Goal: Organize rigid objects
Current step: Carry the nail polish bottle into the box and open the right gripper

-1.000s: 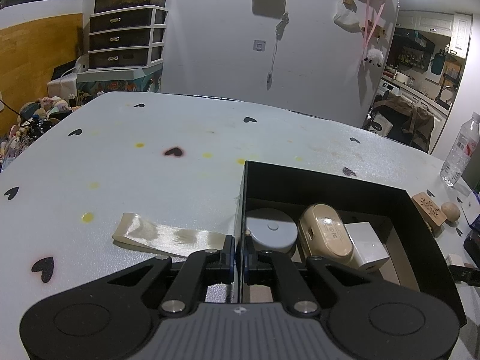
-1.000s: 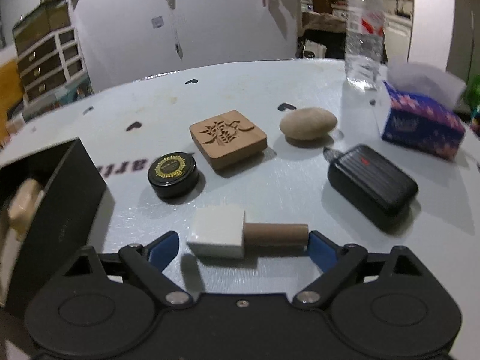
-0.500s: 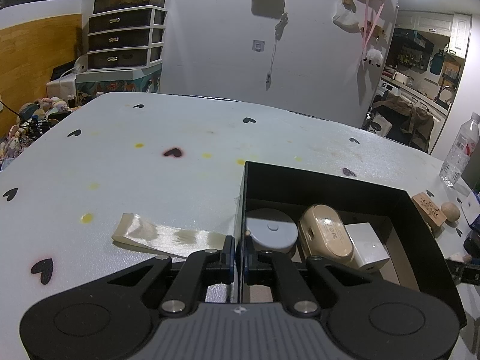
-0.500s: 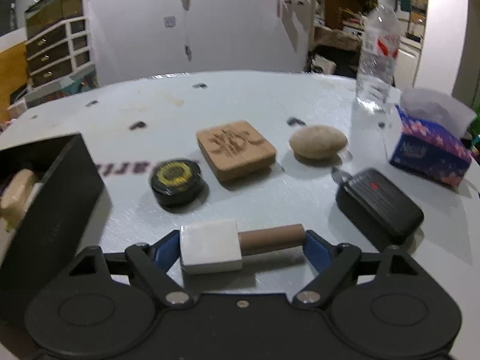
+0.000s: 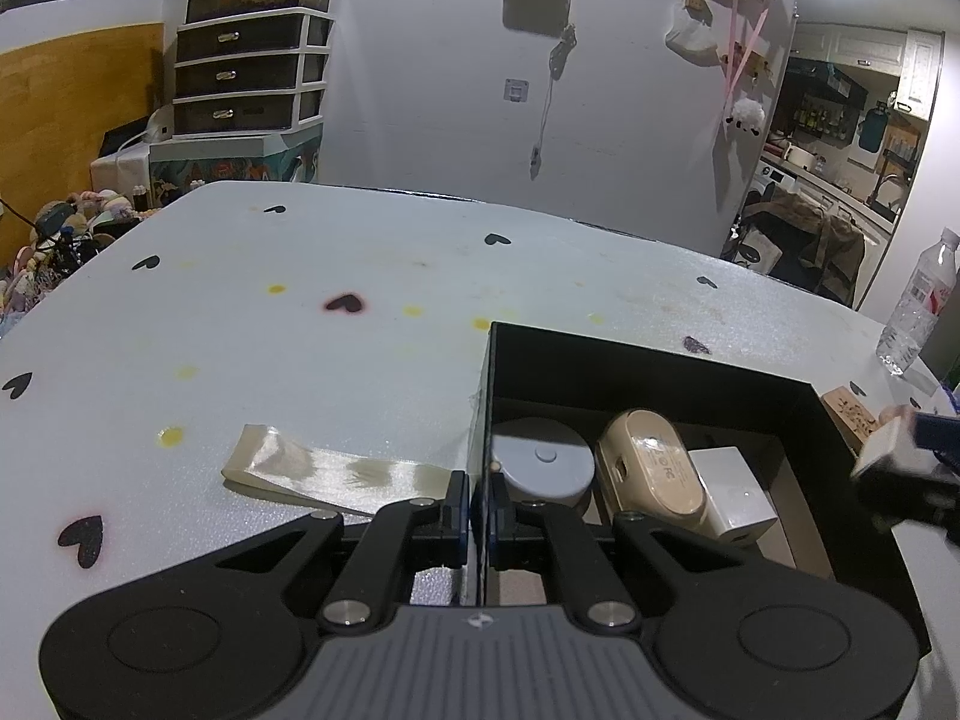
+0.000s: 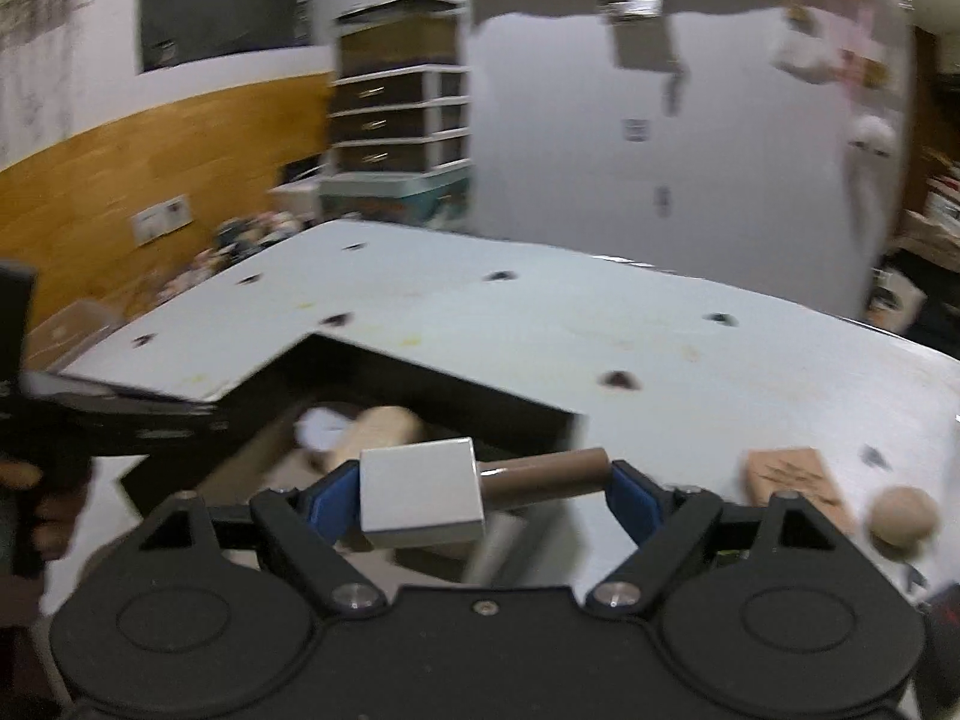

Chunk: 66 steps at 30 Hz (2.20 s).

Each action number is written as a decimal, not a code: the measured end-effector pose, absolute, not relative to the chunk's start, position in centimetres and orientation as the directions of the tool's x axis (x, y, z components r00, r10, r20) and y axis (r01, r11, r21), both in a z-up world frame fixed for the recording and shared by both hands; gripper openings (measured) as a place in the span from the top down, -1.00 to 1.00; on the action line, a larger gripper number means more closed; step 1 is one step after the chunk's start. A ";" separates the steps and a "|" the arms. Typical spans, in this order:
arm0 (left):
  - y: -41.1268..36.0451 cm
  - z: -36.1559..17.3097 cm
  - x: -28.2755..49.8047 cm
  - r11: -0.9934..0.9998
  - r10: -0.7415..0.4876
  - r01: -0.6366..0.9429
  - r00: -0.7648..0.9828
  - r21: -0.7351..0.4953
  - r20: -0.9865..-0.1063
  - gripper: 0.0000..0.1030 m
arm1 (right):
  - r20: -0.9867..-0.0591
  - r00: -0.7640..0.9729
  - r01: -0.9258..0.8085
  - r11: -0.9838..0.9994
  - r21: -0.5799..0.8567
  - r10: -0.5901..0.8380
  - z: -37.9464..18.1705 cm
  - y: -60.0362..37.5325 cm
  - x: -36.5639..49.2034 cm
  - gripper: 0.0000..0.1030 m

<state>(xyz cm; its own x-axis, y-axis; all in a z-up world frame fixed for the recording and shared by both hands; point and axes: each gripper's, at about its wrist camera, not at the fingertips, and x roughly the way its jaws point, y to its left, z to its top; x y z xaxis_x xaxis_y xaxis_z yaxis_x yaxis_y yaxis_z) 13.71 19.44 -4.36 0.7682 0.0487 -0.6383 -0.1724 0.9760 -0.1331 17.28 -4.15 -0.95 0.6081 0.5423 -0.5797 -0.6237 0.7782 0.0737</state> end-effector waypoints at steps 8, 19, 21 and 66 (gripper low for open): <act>19.6 -4.4 13.7 0.975 0.044 -0.172 0.769 -0.141 -0.637 0.88 | -0.714 0.442 -0.648 0.744 0.165 0.543 -1.7 0.1 17.3 -0.69; 19.8 -4.5 13.7 0.974 0.032 -0.166 0.771 -0.152 -0.636 0.87 | -0.819 0.378 -0.676 0.733 0.074 0.431 -2.4 2.2 17.5 -0.68; 19.9 -4.5 13.7 0.974 0.029 -0.164 0.772 -0.155 -0.635 0.87 | -0.834 0.359 -0.702 0.710 0.055 0.419 -2.1 2.0 17.6 -0.68; 20.2 -4.6 13.7 0.972 0.012 -0.160 0.771 -0.175 -0.637 0.85 | -0.935 0.330 -0.923 0.255 -0.289 0.132 -1.7 4.5 19.2 -0.76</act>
